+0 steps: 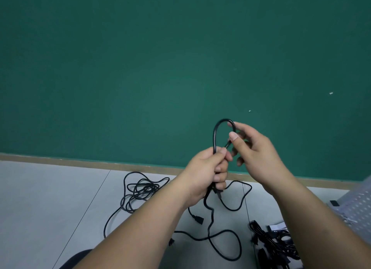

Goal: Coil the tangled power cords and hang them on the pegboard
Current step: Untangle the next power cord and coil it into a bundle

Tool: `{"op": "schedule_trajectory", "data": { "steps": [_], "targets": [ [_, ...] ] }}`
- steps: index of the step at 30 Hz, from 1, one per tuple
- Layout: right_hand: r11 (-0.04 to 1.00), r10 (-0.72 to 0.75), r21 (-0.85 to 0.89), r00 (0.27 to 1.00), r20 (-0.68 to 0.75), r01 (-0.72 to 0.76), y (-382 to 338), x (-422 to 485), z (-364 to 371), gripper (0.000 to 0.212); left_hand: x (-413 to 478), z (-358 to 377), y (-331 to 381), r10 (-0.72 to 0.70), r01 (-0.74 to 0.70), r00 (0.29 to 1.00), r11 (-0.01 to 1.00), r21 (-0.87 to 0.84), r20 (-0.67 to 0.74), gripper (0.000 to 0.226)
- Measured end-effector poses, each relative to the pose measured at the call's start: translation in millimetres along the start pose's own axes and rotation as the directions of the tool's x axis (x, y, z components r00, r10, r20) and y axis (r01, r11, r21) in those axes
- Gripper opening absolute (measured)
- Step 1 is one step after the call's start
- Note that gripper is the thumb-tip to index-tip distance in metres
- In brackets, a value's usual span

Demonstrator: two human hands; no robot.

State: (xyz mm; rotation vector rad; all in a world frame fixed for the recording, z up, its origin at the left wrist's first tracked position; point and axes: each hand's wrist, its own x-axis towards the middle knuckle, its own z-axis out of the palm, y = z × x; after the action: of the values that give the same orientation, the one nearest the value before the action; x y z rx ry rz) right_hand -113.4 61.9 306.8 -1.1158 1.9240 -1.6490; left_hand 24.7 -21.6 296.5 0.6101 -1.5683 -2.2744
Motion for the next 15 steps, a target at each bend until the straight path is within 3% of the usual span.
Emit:
{"op": "schedule_trajectory", "data": {
  "steps": [4, 8, 11, 13, 15],
  "targets": [
    [0.968, 0.230, 0.042, 0.943, 0.242, -0.247, 7.8, -9.3, 9.7, 0.044, 6.6, -8.0, 11.8, 0.060, -0.090, 0.988, 0.973, -0.215, -0.144, 0.023],
    [0.917, 0.348, 0.029, 0.832, 0.433, -0.398, 10.1, -24.6, 28.9, 0.064, 11.2, -18.7, 18.8, 0.112, -0.190, 0.946, 0.952, -0.239, -0.304, 0.018],
    [0.898, 0.349, 0.040, 0.766, 0.540, -0.438, 10.1, -32.5, 39.5, 0.073, 14.1, -28.2, 24.7, 0.177, -0.272, 0.894, 0.944, -0.185, -0.411, 0.017],
    [0.917, 0.315, 0.033, 0.770, 0.555, -0.398, 7.6, -33.3, 38.3, 0.071, 16.2, -36.6, 28.7, 0.215, -0.311, 0.859, 0.940, -0.141, -0.465, 0.017],
    [0.951, 0.254, 0.006, 0.795, 0.552, -0.308, 4.3, -31.3, 31.9, 0.056, 17.8, -46.1, 33.9, 0.232, -0.341, 0.820, 0.932, -0.121, -0.524, 0.019]
  ]
}}
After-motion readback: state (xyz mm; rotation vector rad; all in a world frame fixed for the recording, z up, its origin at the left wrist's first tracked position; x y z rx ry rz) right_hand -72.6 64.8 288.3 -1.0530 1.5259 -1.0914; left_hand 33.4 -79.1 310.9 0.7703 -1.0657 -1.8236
